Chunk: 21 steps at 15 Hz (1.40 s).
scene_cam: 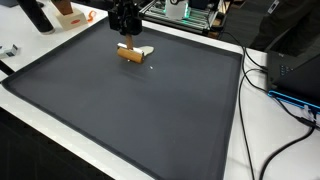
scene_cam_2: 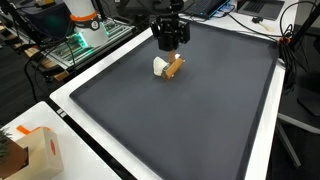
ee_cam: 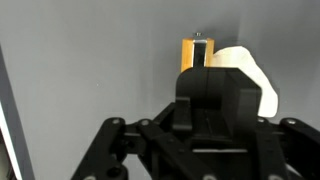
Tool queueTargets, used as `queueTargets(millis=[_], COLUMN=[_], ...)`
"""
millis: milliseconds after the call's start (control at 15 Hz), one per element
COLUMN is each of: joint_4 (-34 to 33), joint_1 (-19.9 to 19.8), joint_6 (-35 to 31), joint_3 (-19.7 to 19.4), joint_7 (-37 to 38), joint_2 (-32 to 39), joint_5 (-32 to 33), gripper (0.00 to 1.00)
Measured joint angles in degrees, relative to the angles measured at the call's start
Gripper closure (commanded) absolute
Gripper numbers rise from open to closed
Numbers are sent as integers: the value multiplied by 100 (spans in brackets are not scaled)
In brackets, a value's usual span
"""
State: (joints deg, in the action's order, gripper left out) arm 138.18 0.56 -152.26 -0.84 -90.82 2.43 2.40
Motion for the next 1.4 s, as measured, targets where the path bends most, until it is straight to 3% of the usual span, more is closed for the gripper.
queueTargets(millis=[600,867,1400], joint_4=[-1,1,-150], joint_1=[-4,10,101], joint_6=[-38,63,1699], joint_3=[10,7,-89], joint_7=[63,55,663], joint_2=[-351,-689,-1413], joint_5=[-307,-818,-2106], gripper=[79,79,79])
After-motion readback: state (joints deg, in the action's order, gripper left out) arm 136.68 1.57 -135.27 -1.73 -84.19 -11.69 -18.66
